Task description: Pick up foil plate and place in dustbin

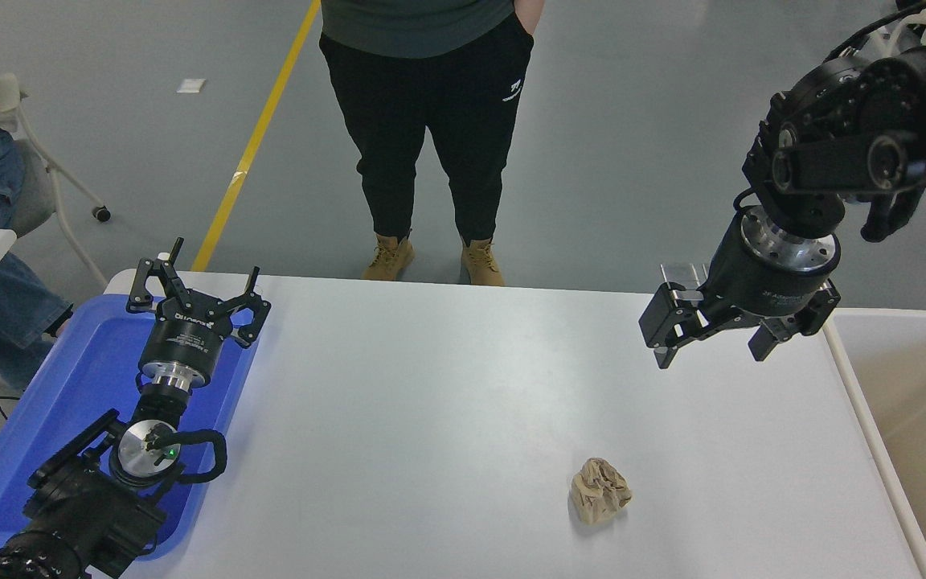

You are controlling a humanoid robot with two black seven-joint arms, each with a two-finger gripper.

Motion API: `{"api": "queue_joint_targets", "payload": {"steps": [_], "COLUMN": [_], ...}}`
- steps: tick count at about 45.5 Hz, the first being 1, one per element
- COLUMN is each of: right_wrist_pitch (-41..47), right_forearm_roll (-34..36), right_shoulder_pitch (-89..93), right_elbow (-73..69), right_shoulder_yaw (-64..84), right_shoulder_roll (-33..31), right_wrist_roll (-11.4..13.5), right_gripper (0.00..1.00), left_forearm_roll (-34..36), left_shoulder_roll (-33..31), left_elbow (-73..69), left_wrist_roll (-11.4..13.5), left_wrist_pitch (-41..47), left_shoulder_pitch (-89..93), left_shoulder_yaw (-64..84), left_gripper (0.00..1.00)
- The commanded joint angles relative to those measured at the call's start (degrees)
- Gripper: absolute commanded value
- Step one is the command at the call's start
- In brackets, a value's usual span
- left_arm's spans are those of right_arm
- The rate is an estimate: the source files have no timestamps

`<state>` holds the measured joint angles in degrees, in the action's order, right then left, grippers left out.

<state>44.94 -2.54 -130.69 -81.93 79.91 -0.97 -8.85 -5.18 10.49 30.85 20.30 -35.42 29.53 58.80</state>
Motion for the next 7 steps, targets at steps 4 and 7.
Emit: {"api": "queue_joint_targets", "payload": {"steps": [4,7], "right_wrist_pitch": [0.1,0.1], "right_forearm_roll": [1.0,1.1], "right_shoulder_pitch": [-1.9,-2.2], "right_elbow": [-0.1,-0.1], "right_shoulder_yaw": [0.5,0.4], "right_shoulder_roll": [1.0,1.0], "right_wrist_roll": [-0.1,-0.2], "right_gripper": [1.00,1.00], "left_forearm_roll": [-0.1,-0.1], "left_shoulder_roll": [0.1,0.0], "left_elbow": [0.0,-0.1], "left_wrist_roll": [0.1,0.1], "left_wrist_pitch": [0.0,0.1], "left_shoulder_pitch": [0.0,-0.1], "left_shoulder_yaw": [0.0,0.1], "left_gripper": [1.00,1.00]}}
